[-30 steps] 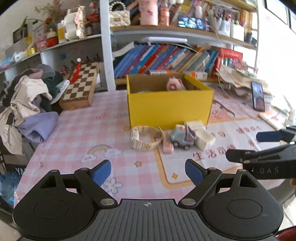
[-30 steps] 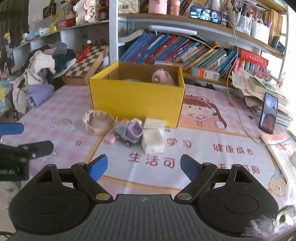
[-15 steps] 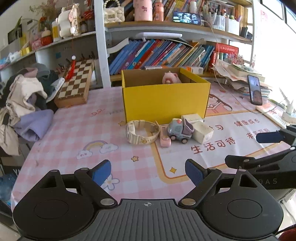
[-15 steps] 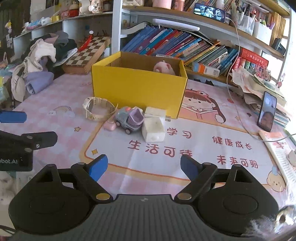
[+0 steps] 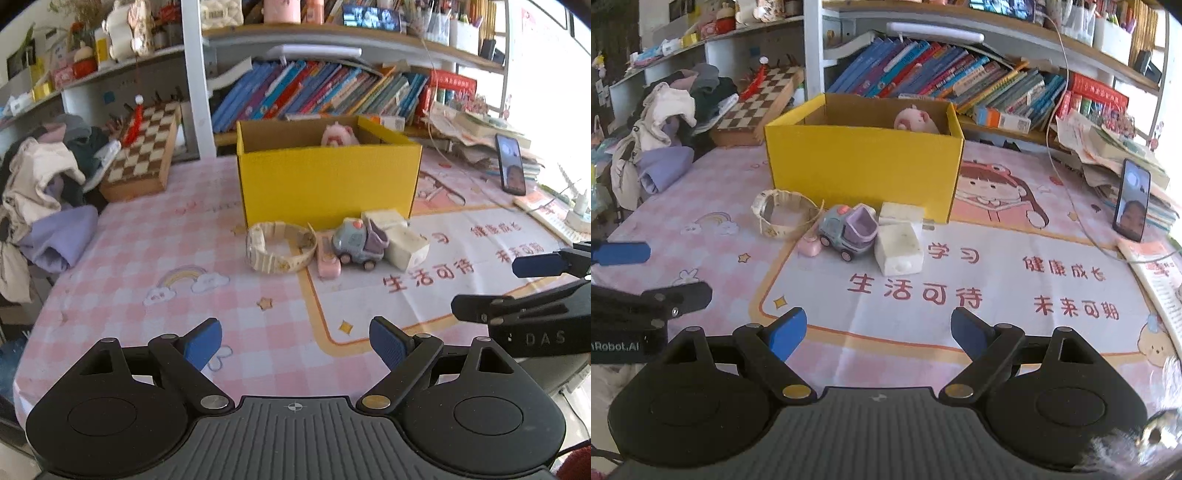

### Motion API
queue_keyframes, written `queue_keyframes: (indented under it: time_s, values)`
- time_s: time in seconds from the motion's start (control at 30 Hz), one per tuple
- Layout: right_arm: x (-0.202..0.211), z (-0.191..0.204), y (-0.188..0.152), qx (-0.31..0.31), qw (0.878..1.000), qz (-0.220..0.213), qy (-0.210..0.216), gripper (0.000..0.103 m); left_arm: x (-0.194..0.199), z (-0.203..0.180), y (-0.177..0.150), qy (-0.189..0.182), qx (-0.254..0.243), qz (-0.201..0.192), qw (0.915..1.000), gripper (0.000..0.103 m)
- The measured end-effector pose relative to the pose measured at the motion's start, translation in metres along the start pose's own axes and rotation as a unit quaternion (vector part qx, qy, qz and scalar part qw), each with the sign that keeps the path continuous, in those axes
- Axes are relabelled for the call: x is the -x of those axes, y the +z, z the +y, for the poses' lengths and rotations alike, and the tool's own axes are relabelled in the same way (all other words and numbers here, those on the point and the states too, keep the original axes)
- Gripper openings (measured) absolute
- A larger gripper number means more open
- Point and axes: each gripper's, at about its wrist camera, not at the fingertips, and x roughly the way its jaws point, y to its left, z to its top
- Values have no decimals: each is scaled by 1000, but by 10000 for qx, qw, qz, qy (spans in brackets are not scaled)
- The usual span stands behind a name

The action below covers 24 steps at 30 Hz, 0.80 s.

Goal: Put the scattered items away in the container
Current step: 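Withdraw both grippers from the box back toward the remaining items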

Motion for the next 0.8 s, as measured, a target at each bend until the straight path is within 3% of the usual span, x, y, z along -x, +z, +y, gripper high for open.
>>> queue_keyframes:
  time_s: [0.37,0.8]
  values:
    - [-5,4,4,217,9997,-29,58,77,-6,0,7,4,9,-39,10000,89]
    - [-19,1,14,234,9997,44,98,75,-16,-4,18,-34,-114,-81,9999,89]
